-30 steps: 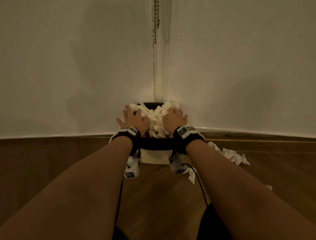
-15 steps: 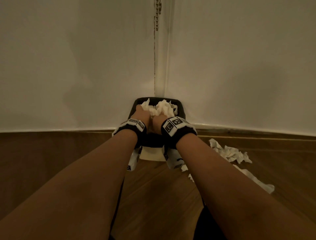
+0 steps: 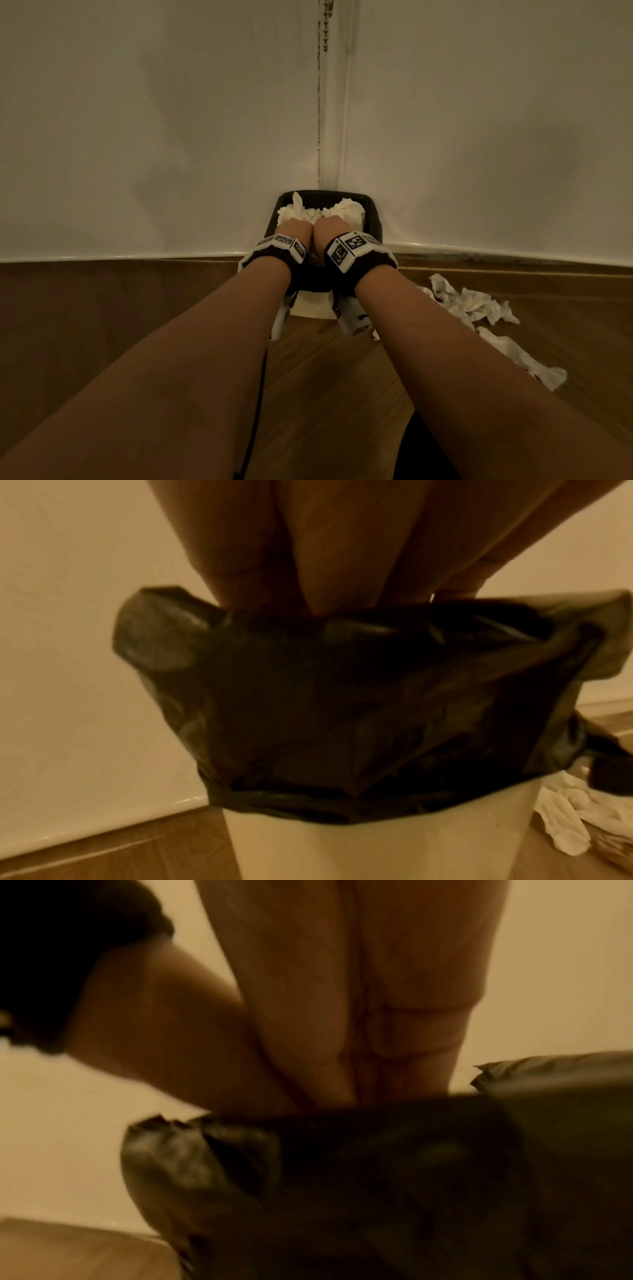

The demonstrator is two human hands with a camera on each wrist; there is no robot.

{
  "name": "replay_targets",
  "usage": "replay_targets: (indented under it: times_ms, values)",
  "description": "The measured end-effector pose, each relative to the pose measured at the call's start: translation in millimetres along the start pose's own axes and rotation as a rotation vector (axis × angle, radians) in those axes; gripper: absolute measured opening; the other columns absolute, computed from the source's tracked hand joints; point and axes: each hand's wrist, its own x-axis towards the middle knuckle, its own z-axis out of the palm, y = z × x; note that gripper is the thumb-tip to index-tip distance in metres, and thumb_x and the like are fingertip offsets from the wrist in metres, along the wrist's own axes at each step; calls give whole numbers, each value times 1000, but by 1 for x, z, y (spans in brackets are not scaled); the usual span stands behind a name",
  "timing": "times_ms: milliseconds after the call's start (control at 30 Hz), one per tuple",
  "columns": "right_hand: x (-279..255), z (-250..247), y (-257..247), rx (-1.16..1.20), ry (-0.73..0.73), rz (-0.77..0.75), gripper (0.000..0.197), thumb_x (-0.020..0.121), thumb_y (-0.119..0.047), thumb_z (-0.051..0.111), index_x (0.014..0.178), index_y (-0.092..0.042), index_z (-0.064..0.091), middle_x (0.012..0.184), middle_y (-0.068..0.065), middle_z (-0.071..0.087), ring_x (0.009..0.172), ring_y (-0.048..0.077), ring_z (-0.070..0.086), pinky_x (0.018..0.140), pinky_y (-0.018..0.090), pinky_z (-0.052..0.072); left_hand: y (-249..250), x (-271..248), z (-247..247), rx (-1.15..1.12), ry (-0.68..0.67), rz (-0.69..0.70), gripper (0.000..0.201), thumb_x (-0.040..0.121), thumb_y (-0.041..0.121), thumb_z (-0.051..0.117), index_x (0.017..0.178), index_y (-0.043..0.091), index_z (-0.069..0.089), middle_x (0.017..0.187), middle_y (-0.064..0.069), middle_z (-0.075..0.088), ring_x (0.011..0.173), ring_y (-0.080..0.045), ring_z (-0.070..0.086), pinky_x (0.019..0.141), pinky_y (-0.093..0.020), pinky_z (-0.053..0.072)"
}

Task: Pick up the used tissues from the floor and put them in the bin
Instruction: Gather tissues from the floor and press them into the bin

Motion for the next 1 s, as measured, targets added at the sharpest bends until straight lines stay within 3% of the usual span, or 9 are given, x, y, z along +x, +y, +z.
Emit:
replay_targets:
  times_ms: [67,133,200,400,533,633,733,900,1000]
  values:
    - [-8,8,7,59,-59,28,86,91,-45,53,151,-23,-5,158,9,-1,142,36,14,111,55,25,-7,1,9,35,-58,15,65,92,31,53,146,7,25,150,-15,28,133,-34,37,106,-44,37]
    - [-19,14,13,70,-68,14,86,89,-50,52,151,-23,-2,156,11,7,138,36,24,106,51,33,-9,1,14,78,-74,52,63,93,35,51,147,17,24,151,-10,28,132,-33,38,105,-46,39]
    - [-16,18,16,96,-91,-9,78,93,-45,49,151,-15,7,156,13,14,139,32,27,111,43,32,-8,1,16,106,-100,74,56,93,34,49,144,18,31,147,-11,36,128,-33,43,103,-46,41]
    - [-19,19,20,90,-115,38,78,94,-48,45,152,-18,3,156,13,15,140,29,27,113,43,29,-10,-11,14,108,-111,104,58,93,40,45,146,22,28,150,-9,33,133,-29,38,109,-42,33]
    - [-38,2,12,145,-109,-17,60,98,-40,41,148,-12,26,151,14,30,137,31,33,113,43,29,-2,-33,-3,97,-50,131,47,101,25,32,147,14,25,152,-11,28,136,-27,32,108,-32,27]
    - [-63,-17,10,146,-84,-90,49,97,-37,42,138,-9,44,141,11,46,129,29,43,110,39,32,-2,-54,-13,131,12,191,43,102,21,30,143,10,34,148,-12,34,133,-29,37,104,-33,32]
    - [-93,-26,20,167,32,-137,44,99,-28,41,138,-10,43,140,13,46,128,29,44,106,34,32,-4,-74,-19,146,46,235,42,100,16,30,141,6,36,146,-14,38,129,-30,41,104,-37,36]
    - [-144,-30,36,279,178,-127,51,98,-19,39,147,-16,27,150,16,32,136,31,34,109,34,28,12,-115,-38,8,238,147,41,88,33,40,126,22,50,127,-6,54,116,-30,49,100,-53,34]
    - [-168,-32,49,283,237,-71,48,97,-15,41,144,-13,35,140,19,44,126,33,44,103,35,35,30,-136,-45,-53,351,196,44,88,34,41,131,26,45,131,-4,50,120,-28,45,98,-50,32]
